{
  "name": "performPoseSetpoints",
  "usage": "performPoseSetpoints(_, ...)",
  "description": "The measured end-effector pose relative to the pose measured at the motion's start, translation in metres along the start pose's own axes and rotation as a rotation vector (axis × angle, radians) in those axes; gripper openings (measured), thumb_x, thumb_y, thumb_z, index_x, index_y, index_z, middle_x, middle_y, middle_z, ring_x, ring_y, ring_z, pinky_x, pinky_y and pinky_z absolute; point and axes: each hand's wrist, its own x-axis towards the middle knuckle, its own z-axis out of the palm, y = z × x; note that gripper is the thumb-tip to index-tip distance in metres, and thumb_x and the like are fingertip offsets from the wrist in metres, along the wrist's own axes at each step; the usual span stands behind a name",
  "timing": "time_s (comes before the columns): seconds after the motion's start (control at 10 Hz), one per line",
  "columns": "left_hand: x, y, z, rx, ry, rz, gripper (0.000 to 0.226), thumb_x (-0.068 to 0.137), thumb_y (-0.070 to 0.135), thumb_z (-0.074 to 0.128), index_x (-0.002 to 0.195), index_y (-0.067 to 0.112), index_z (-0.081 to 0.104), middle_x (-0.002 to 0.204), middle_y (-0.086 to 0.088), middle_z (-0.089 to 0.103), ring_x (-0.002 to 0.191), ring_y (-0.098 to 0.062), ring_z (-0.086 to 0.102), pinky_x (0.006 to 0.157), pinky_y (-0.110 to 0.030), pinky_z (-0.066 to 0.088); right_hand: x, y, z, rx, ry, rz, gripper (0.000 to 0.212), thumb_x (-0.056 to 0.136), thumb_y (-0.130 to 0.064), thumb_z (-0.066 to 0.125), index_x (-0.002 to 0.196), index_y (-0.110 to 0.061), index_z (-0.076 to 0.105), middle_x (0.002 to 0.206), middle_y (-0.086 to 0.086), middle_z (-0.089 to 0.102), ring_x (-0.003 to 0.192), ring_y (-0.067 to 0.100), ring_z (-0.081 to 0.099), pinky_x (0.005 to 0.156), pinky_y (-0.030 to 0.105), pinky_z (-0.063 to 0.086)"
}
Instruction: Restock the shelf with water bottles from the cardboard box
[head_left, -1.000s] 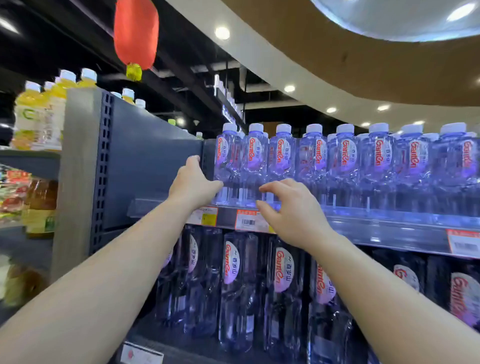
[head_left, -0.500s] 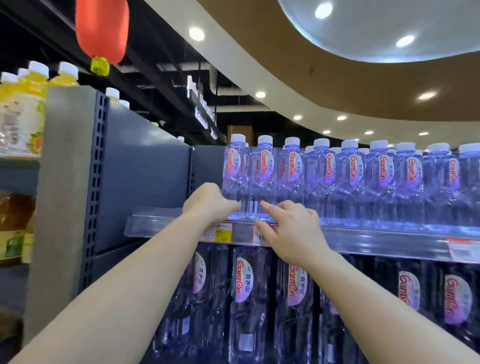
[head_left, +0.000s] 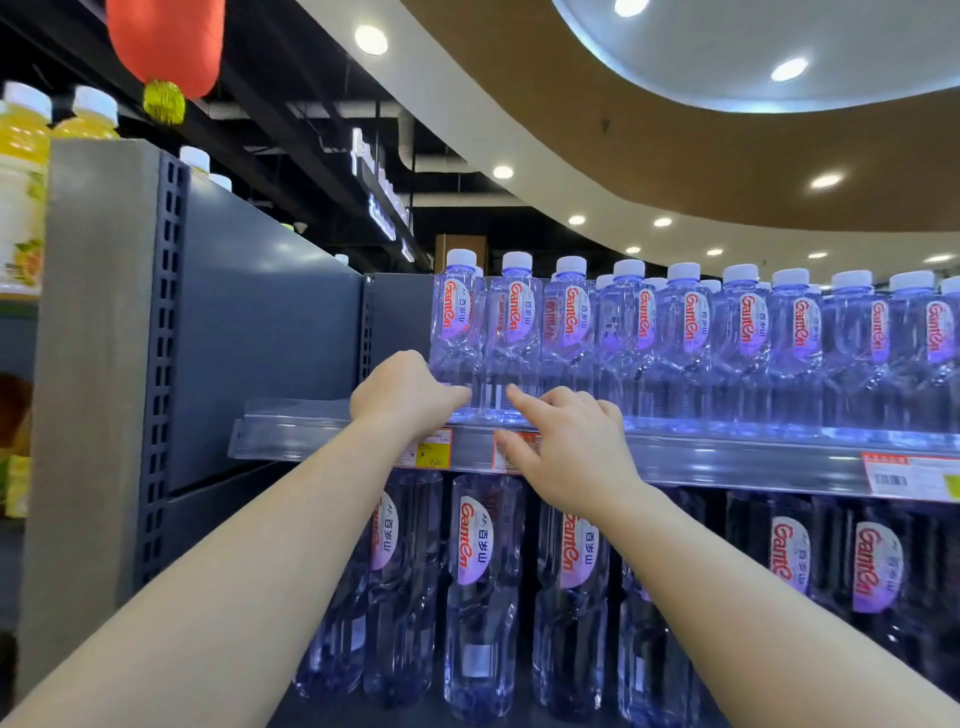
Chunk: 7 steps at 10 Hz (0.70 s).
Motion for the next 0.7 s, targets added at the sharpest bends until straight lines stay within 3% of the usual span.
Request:
performPoseSetpoints(0.3, 0.003, -0.002, 0.004, 0.033, 0.009, -0.010, 0.042, 0.081, 0.056, 0.062, 0.092, 0.016, 0.061, 0.079, 0.000, 0.063, 0.076, -0.023, 0.061, 0.065, -0.032, 0.044, 0.002, -0.005, -0.002, -0.016, -0.047, 0.032, 0.057, 0.095, -0.056, 0.038, 0.148, -0.036, 0.032, 0.128, 0.002, 0.053, 0.122, 0.025, 0.044, 0.106, 0.043, 0.024)
performPoseSetpoints(0.4, 0.002, -0.001, 0.005, 0.063, 0.012, -0.023, 0.047, 0.083, 0.057, 0.060, 0.100, 0.013, 0.058, 0.089, 0.001, 0.064, 0.086, -0.025, 0.061, 0.085, -0.039, 0.048, -0.002, -0.007, -0.004, -0.002, -0.047, 0.030, 0.058, 0.094, -0.055, 0.041, 0.148, -0.035, 0.033, 0.130, 0.003, 0.052, 0.124, 0.025, 0.042, 0.108, 0.043, 0.022)
performPoseSetpoints(0.5, -0.010, 0.003, 0.006, 0.087, 0.101, -0.016, 0.056, 0.081, 0.059, 0.060, 0.117, 0.016, 0.056, 0.111, -0.007, 0.065, 0.107, -0.032, 0.059, 0.103, -0.047, 0.039, -0.011, -0.001, -0.010, 0.084, 0.034, 0.013, 0.058, 0.093, -0.052, 0.047, 0.147, -0.033, 0.037, 0.134, 0.001, 0.049, 0.129, 0.022, 0.037, 0.112, 0.041, 0.018)
performPoseSetpoints(0.7, -0.066, 0.037, 0.005, 0.065, 0.240, 0.161, 0.063, 0.086, 0.053, 0.059, 0.133, 0.012, 0.050, 0.135, -0.009, 0.054, 0.129, -0.032, 0.046, 0.107, -0.051, 0.034, -0.042, 0.031, -0.046, 0.116, 0.013, 0.136, 0.062, 0.098, -0.050, 0.040, 0.152, -0.024, 0.026, 0.157, 0.001, 0.029, 0.147, 0.023, 0.016, 0.120, 0.046, 0.009)
